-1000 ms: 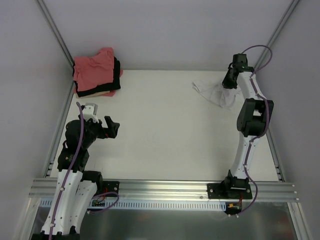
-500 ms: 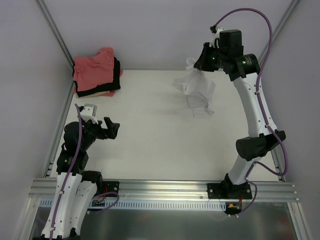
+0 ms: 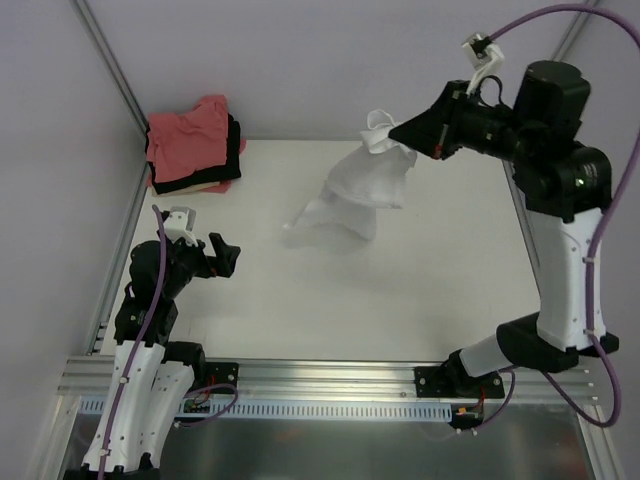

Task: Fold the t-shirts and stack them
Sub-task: Move the tshirt to the center of the board

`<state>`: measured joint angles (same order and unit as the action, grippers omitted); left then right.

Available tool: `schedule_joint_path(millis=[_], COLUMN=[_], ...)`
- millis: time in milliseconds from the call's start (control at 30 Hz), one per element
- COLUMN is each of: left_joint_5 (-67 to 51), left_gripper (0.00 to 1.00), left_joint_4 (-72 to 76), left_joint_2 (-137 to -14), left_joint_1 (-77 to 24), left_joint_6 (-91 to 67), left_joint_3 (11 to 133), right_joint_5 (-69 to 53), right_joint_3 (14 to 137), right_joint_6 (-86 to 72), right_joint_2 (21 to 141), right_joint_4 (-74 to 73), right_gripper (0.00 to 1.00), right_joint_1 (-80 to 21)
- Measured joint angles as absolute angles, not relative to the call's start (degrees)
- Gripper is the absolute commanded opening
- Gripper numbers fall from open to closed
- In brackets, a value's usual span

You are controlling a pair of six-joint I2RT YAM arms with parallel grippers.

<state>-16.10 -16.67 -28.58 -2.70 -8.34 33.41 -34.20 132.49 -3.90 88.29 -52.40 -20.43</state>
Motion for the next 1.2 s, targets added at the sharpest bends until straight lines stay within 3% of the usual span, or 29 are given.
schedule_joint_path(millis=[233, 833, 1033, 1200], left_joint_5=[-16.1, -16.1, -16.12, -16.1], left_gripper=[0.99, 0.99, 0.99, 0.99], left_joint_4=[-16.69, -16.69, -16.69, -16.69], left_joint_2=[-28.86, -28.86, -29.02, -29.26], left_joint_1=[-2.7, -3.57, -3.81, -3.81], left_joint_6=[-8.34, -8.34, -8.34, -8.34], left_joint_3=[33.41, 33.41, 33.41, 33.41], right_joint_5=[-31.51, 17.67, 13.82, 0.32], right_joint_3=[132.09, 131.07, 129.73, 111.81], right_joint_6=[-3.29, 8.03, 6.28, 2.81], right_joint_2=[76.95, 70.24, 71.7, 71.79], right_joint_4=[-52.38, -61.98, -60.93, -51.33], right_gripper=[0.0, 0.01, 0.0, 0.01], right_joint_1=[-16.16, -14.7, -14.66, -17.45])
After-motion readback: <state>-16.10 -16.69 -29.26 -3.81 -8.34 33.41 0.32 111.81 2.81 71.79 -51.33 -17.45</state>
